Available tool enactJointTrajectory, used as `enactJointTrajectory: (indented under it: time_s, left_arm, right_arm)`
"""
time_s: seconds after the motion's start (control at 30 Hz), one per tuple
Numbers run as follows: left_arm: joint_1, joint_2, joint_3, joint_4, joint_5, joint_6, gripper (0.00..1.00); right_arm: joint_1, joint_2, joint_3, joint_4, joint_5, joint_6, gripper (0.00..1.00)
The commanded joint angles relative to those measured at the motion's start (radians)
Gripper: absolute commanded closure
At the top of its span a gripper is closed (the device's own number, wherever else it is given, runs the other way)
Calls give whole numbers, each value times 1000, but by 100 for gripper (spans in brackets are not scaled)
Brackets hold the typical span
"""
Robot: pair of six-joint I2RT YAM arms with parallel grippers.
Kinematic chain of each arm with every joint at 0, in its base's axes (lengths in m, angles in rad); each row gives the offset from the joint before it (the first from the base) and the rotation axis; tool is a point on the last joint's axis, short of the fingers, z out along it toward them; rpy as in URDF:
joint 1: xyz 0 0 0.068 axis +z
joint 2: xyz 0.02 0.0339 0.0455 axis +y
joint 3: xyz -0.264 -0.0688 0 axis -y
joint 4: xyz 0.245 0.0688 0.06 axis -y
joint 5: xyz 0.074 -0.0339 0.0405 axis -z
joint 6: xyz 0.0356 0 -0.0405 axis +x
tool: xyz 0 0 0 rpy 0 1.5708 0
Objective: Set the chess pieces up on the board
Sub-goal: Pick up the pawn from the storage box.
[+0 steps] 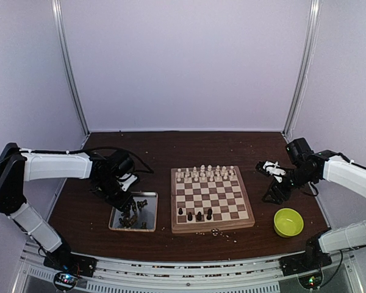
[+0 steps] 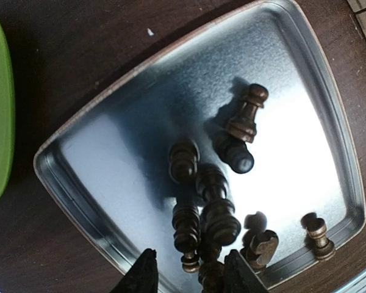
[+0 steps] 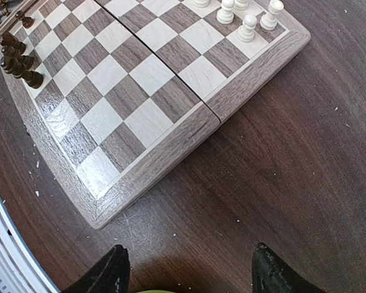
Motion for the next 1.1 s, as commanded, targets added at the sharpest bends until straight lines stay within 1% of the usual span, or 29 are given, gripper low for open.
enactJointTrajectory:
  time_s: [0.0,0.17,0.3,0.57,0.7,0.73,0.9,0.97,1.07]
  left_arm:
    - [8,24,30,33,-17,-2,62]
    - [9,47,46,41,-30,-6,65]
    - [9,69,53,52,-25,-9,71]
    - [9,104,62,46,-26,-2,78]
    - [9,106,63,40,-30,0,86]
    - [9,106,63,35,-33,0,88]
    - [9,72,60,1,-53,0,95]
    - [12,44,58,-6,-57,1,96]
    - [21,8,56,-5,-27,10,98]
  right_arm:
    - [8,4,21,-9,6,-5,31]
    - [8,10,22,-9,6,-5,31]
    - [10,12,22,-8,6,-4,31]
    - [13,20,24,-11,7,-5,31]
    - [16,23,24,-10,11,-5,31]
    - [16,23,24,-11,12,-5,31]
    - [15,21,23,-11,14,-4,31]
    - [16,21,23,-11,14,-5,31]
    - [17,24,23,-11,14,-5,31]
